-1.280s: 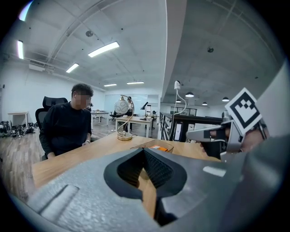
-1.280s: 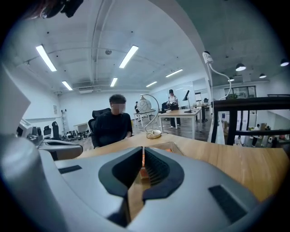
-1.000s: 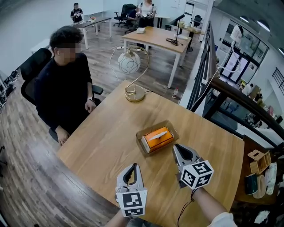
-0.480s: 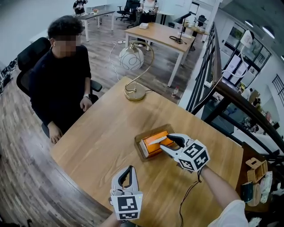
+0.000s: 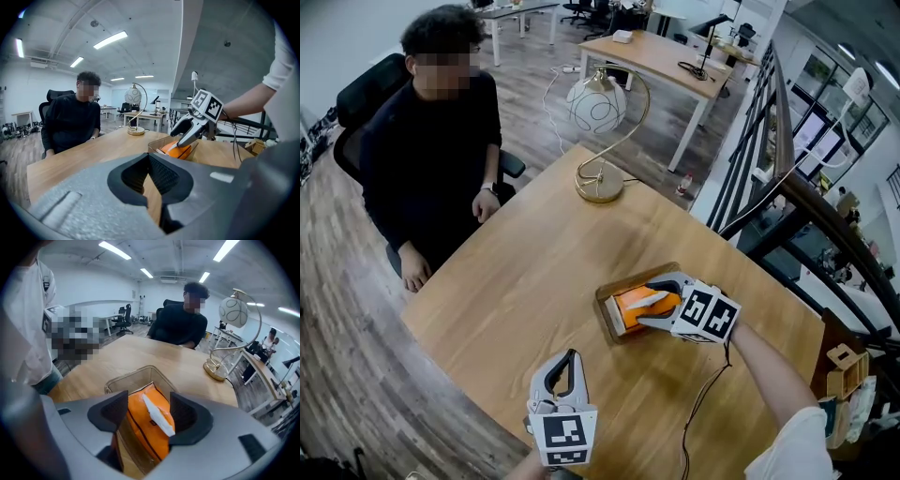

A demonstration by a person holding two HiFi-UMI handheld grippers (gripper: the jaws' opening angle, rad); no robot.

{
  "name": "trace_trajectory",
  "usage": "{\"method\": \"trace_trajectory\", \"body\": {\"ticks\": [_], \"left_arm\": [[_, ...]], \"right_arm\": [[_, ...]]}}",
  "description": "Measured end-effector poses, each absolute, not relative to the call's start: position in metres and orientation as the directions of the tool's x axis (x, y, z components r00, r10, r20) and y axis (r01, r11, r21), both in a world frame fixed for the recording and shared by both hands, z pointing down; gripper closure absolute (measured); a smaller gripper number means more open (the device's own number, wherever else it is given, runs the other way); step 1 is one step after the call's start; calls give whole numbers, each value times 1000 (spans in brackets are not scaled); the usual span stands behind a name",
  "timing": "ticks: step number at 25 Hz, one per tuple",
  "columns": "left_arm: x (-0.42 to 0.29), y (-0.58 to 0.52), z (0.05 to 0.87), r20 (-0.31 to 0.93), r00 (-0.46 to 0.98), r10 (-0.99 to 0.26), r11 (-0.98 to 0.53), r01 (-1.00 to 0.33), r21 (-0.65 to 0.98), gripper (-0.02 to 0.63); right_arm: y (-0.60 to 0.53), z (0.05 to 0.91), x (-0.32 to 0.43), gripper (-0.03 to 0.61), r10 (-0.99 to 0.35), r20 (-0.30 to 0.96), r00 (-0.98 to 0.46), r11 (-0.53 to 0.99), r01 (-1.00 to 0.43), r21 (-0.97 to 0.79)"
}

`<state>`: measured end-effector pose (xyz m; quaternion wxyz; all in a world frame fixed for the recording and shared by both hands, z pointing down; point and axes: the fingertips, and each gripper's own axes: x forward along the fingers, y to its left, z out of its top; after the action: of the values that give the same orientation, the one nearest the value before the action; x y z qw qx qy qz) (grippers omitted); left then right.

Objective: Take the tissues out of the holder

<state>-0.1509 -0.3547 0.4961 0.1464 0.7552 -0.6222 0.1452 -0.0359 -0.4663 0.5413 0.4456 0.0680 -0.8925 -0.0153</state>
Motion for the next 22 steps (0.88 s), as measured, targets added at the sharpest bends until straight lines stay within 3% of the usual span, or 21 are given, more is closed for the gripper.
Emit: {"method": "trace_trajectory", "body": {"ticks": [9,16,22], "left_arm": [[-165,-367,517,431,140,-891,-128,-990,57,607],[-165,-372,523,439,130,-889,-118,-991,56,607],[-159,-369,526,450,135,-883,-124,-991,55,607]], "right_arm": [[-466,582,-36,300,-30,892,-450,996,62,65],[-468,595,-35,308,-19,879,-476,1000,11,27],[-469,592,-34,366,-41,867,-497,999,-22,35]]}}
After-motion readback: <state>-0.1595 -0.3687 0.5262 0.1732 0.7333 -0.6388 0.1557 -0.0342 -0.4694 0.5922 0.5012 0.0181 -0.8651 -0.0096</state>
